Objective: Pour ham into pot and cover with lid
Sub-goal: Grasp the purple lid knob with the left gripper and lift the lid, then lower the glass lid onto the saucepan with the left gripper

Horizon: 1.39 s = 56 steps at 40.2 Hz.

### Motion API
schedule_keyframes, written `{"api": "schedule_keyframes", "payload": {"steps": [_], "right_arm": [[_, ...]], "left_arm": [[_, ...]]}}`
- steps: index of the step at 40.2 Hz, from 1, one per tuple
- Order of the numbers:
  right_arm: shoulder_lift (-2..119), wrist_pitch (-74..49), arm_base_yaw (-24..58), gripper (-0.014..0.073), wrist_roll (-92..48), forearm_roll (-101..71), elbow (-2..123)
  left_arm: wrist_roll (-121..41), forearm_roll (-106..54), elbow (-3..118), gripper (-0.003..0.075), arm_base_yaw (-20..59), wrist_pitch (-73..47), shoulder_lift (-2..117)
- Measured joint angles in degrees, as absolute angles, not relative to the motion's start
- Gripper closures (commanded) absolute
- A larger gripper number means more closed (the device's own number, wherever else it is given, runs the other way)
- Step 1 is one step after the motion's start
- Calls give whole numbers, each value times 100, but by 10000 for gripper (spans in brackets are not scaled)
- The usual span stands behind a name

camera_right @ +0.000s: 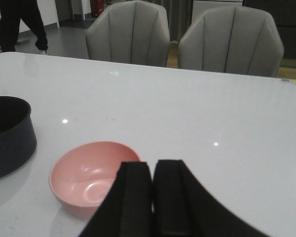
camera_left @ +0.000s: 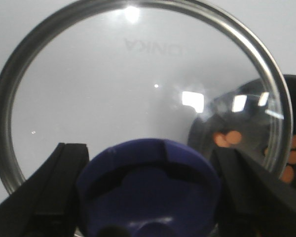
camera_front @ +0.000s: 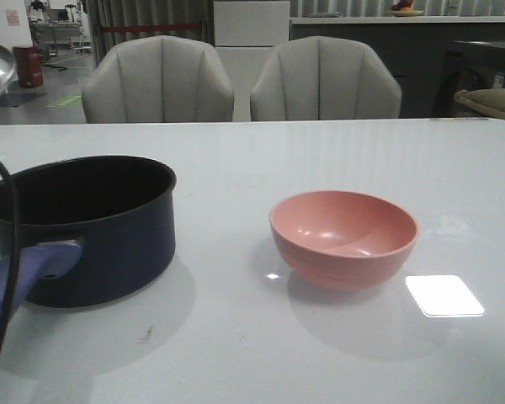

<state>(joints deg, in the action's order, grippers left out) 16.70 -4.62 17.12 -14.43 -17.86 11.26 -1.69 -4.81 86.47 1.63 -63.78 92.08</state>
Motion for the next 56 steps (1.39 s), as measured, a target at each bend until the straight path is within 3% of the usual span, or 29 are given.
{"api": "schedule_keyframes", "payload": {"steps": [10,17,40,56], "right_arm": [[1670,-462,1712,444,-1443,-1786,1127],[1670,-462,1712,444,-1443,-1786,1127],[1670,-462,1712,444,-1443,-1786,1127],[1670,-462,1712,444,-1443,-1786,1127]], "left_arm": [[-209,-505,8668,512,1302,-6378,9284],[-239,-457,8692,512,1668,-6378,9649],[-253,-604,8967,510,1733,-6262,10458],[-266,-674,9185,511,1760,-6946,10599]]}}
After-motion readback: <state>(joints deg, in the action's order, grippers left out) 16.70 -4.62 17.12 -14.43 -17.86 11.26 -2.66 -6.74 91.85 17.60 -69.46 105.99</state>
